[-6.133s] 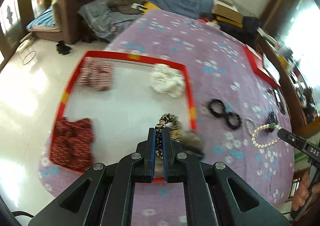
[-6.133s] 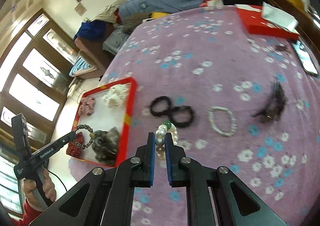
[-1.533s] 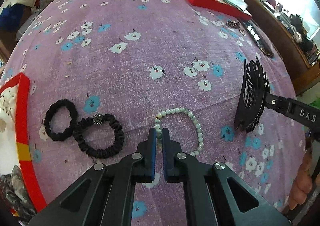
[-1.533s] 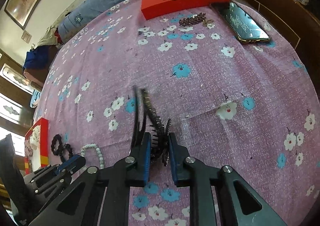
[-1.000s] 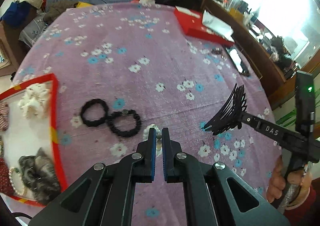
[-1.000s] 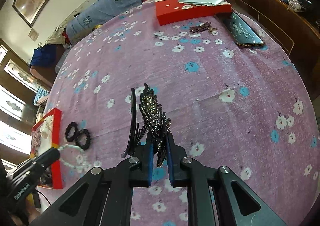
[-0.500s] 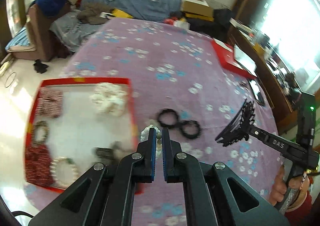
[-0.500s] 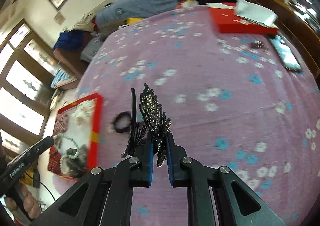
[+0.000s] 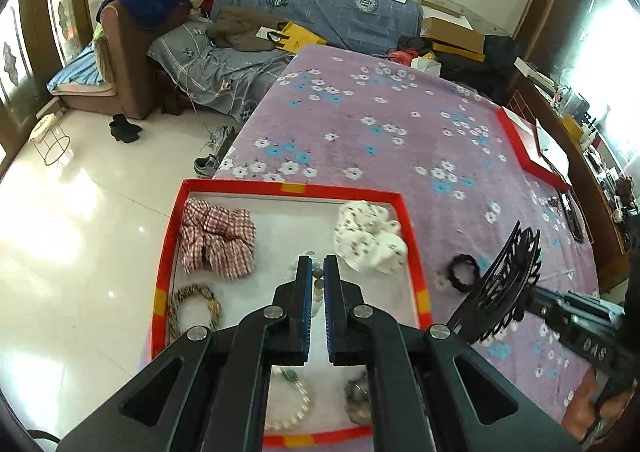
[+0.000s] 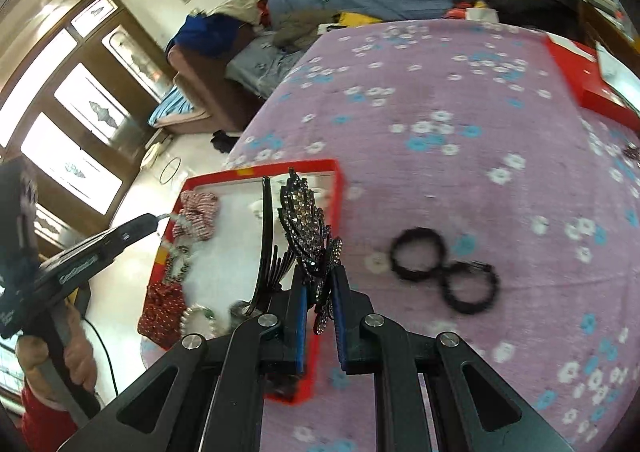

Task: Organize jewelry
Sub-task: 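Carry both clips over the tray and open both tools to drop them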

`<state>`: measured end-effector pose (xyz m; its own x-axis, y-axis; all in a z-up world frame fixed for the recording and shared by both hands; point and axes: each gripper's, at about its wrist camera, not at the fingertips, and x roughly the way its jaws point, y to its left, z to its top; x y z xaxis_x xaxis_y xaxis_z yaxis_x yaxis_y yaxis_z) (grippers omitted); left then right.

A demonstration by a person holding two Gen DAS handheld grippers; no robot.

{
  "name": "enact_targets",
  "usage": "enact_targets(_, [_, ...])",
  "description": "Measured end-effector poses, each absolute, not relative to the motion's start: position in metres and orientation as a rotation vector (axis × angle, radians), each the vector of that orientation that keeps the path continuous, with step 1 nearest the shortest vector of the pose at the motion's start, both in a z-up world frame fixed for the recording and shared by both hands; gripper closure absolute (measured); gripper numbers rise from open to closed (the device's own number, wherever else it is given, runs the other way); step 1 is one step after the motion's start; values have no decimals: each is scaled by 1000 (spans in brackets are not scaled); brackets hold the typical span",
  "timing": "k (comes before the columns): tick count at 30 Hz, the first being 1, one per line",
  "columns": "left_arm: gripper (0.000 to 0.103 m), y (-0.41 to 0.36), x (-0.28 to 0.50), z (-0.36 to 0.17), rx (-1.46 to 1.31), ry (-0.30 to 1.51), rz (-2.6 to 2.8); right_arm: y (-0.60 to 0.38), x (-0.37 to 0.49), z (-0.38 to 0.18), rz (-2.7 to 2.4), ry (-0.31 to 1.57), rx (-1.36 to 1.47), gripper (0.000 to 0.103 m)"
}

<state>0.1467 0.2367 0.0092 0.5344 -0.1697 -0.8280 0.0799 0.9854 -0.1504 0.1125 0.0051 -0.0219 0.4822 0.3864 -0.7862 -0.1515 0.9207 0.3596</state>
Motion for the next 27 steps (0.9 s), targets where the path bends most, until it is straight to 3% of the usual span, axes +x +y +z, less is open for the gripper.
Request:
enact_targets(16, [98, 240, 228, -61, -35, 1106, -185, 66, 160, -78, 289, 1195, 240, 90])
enact_targets(27, [98, 255, 245, -72, -54, 1124, -132, 70, 174, -92, 230, 1196, 193, 90])
